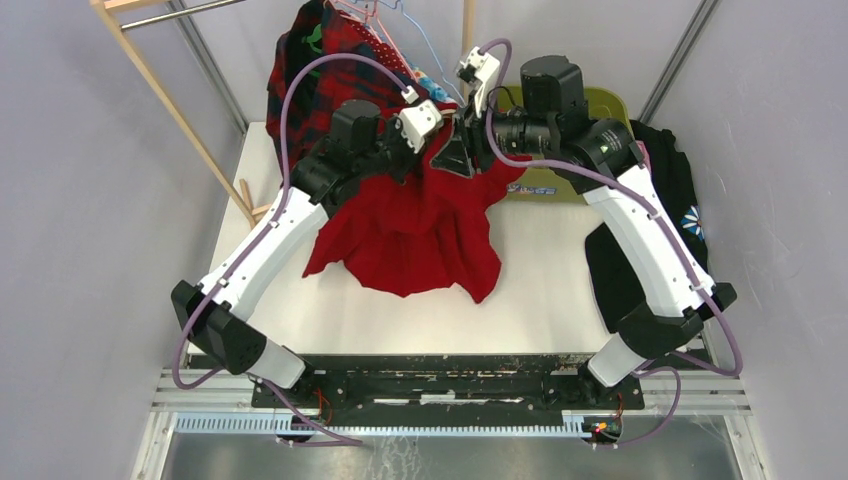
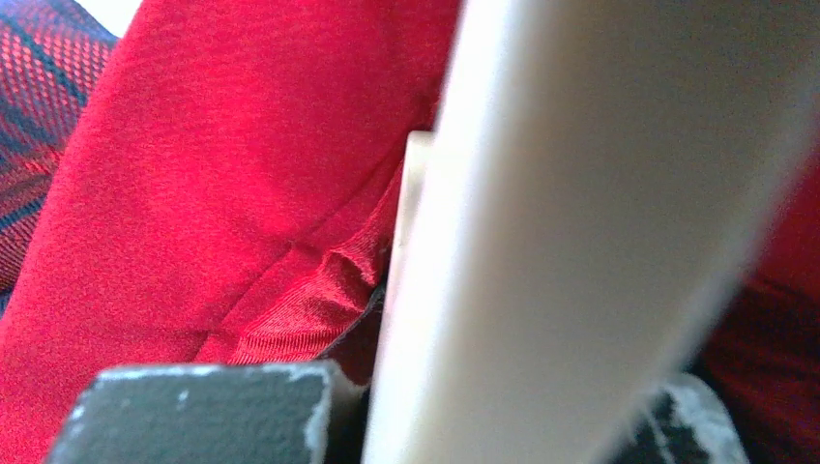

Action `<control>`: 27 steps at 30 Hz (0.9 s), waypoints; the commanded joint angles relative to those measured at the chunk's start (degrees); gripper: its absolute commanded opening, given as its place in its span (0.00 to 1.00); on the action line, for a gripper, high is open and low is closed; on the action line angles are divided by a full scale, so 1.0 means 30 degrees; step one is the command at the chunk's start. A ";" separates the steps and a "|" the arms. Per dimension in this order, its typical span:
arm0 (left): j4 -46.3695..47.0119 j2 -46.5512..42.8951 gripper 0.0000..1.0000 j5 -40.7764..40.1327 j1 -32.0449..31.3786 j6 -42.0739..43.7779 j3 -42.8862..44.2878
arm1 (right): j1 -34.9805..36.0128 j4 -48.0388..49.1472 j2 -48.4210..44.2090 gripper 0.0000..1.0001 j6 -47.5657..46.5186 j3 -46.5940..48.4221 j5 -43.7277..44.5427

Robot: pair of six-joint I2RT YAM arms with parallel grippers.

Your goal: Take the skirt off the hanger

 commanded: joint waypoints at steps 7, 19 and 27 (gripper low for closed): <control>-0.0893 -0.1908 0.03 0.0049 0.0582 0.1278 0.1452 | 0.0538 -0.1121 -0.1796 0.54 -0.3652 -0.1398 0.6439; -0.5601 -0.4256 0.03 0.4644 0.1297 0.2787 0.2265 | 0.0562 -0.0803 -0.2419 0.96 -0.5660 -0.2657 1.0651; -0.5894 -0.4359 0.03 0.6862 0.1316 0.3038 0.1516 | 0.0564 -0.1060 -0.2230 0.94 -0.5616 -0.2260 1.0089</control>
